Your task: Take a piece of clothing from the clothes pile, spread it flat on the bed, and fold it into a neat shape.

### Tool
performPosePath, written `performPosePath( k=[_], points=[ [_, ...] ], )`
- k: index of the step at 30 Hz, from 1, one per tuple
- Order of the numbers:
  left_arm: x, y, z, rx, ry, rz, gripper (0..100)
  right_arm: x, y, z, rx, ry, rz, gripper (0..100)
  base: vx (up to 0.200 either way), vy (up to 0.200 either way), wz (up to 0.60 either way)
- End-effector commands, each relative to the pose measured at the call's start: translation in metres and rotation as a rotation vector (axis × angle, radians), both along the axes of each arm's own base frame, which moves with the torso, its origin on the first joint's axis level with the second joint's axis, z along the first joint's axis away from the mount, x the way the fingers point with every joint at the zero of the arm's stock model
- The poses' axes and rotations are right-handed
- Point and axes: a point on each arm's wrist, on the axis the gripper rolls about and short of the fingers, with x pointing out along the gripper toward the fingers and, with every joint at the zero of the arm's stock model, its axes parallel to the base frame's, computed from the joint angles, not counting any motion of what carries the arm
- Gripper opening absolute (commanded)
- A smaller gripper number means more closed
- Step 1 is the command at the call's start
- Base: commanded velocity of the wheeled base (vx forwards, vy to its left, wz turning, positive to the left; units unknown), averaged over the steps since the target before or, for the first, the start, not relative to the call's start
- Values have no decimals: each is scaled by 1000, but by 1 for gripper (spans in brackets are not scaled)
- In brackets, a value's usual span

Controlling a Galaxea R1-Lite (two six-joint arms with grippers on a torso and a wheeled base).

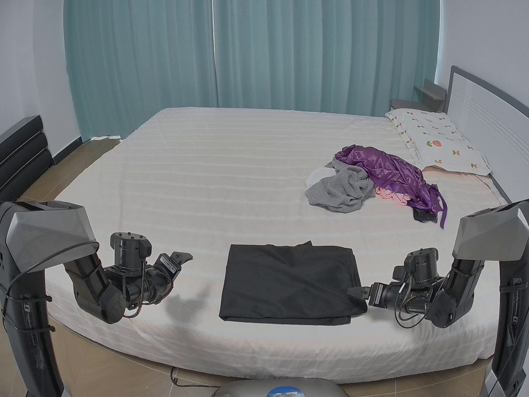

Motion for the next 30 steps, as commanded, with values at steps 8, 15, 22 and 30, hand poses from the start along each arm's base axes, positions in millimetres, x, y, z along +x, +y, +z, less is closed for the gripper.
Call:
performPosePath(
  k=[8, 15, 22, 30],
  points=[
    [0, 0, 0, 0, -1, 1, 100, 73, 15, -5, 179, -19, -140, 100, 0, 0, 0],
    [0, 0, 0, 11, -3, 16, 100, 113, 18, -5, 227, 12, -197, 100, 0, 0, 0],
    [0, 0, 0, 11, -3, 16, 100, 129, 21, -5, 225, 11, -197, 100, 0, 0, 0],
    [0, 0, 0, 11, -1, 16, 100, 140, 20, -10, 228, -7, -208, 0, 0, 0, 0]
  ],
)
